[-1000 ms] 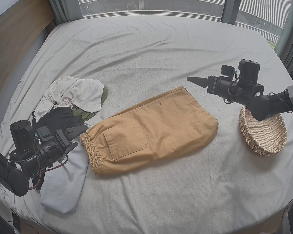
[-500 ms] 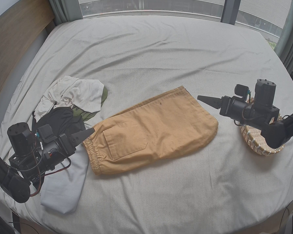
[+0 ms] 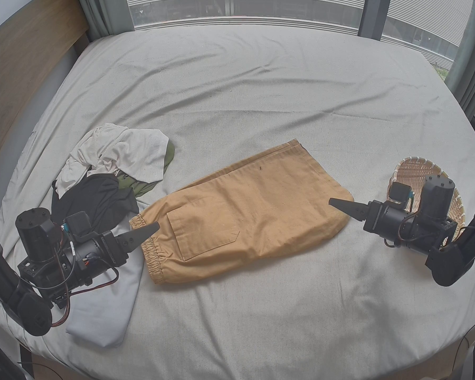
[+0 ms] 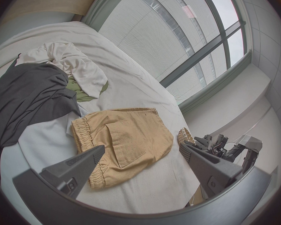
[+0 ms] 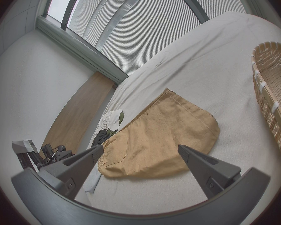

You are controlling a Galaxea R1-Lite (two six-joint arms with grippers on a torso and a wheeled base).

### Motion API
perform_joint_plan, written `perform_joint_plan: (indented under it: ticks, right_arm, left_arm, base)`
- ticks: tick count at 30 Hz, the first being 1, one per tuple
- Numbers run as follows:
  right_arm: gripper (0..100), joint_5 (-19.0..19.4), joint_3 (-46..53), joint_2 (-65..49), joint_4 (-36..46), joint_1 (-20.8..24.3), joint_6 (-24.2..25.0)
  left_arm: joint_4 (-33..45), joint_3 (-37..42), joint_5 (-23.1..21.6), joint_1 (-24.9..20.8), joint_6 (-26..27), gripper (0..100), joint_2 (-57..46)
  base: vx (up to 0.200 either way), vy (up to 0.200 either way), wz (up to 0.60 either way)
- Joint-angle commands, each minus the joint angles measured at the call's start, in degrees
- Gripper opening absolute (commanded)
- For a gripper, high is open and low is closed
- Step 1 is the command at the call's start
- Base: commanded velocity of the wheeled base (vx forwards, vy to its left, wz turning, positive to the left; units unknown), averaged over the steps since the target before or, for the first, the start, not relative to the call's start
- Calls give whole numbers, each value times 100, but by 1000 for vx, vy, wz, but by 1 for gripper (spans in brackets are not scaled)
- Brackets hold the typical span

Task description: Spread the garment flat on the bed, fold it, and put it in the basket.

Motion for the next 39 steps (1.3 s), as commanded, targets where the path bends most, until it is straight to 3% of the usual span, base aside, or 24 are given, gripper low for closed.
perform_joint_plan:
  ticks: [1,16,21,39]
  right_arm:
    - [100,-38,166,437,-280,-93,65]
    - [100,-74,-54,1281,-333,-233,161]
    - [100,-232,-476,1738,-368,-163,416]
    - [100,-364,-2181,2617,27,74,566]
  left_arm:
    - [-2,-20,4,1,-1,100,86]
    - [-2,-20,4,1,-9,100,156]
    - [-2,-12,4,1,-9,100,147]
    - [-2,15,4,10,-27,100,174]
  base:
    - [0,0,0]
    - [0,0,0]
    - [0,0,0]
    - [0,0,0]
